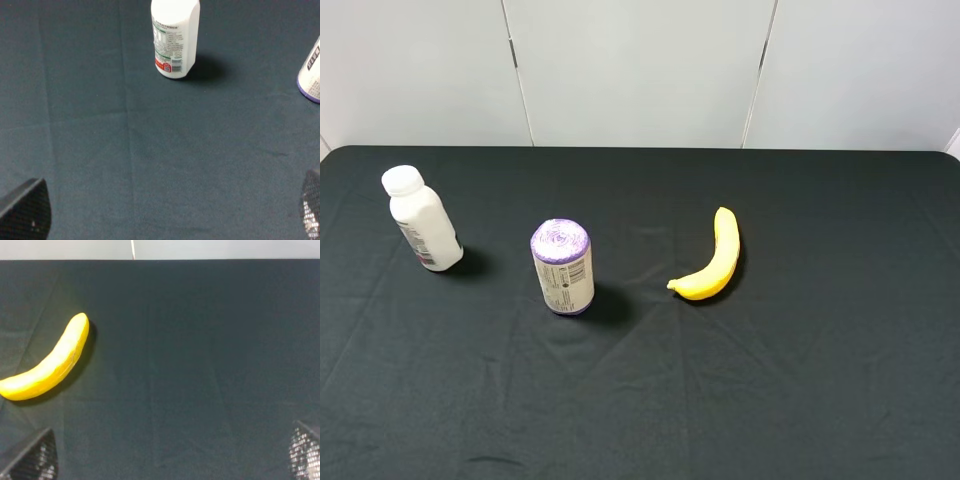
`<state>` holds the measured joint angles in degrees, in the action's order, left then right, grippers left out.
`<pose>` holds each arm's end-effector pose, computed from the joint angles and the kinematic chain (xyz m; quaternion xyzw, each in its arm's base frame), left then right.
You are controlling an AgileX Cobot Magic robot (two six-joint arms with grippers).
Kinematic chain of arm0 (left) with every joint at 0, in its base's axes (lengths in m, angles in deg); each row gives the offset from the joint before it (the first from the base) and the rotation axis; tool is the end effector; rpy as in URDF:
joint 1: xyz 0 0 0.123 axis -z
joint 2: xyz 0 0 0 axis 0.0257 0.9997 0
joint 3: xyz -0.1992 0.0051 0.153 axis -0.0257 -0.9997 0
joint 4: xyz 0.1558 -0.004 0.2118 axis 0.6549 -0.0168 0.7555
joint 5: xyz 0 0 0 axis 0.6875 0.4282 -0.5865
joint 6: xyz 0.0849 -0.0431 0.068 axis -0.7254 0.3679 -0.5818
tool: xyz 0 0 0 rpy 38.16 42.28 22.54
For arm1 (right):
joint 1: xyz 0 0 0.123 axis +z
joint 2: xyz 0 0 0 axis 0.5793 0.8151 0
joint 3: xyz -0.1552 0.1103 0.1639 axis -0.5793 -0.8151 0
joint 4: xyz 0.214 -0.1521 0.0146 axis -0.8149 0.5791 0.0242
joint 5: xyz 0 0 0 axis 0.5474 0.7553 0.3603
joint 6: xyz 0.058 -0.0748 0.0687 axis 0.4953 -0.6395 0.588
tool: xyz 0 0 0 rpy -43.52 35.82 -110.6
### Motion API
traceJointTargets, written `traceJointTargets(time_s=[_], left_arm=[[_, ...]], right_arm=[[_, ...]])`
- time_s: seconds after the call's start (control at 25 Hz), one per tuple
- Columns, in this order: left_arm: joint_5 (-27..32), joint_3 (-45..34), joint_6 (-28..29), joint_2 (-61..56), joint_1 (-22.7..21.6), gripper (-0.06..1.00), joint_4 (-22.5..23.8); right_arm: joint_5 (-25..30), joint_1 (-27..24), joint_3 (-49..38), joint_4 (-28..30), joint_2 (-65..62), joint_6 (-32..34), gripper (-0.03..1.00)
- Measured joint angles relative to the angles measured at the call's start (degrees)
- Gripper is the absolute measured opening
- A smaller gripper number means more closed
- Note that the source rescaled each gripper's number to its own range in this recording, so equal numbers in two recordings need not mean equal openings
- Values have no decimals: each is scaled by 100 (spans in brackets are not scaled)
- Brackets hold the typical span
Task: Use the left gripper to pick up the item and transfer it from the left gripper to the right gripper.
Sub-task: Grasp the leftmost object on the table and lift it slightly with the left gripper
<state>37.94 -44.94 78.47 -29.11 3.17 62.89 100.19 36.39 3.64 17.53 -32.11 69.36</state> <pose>0.0625 -0.0062 0.2666 0.0488 0.8542 -0.0181 0.5173 0.0616 0.0074 0.2760 -0.0139 0.8441 0.0324 0.5350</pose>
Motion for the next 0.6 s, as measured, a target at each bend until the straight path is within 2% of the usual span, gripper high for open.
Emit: traceJointTargets(time_s=[0.6], left_arm=[[0,0,0,0,0,100,0]], right_arm=[[0,0,0,0,0,0,100]])
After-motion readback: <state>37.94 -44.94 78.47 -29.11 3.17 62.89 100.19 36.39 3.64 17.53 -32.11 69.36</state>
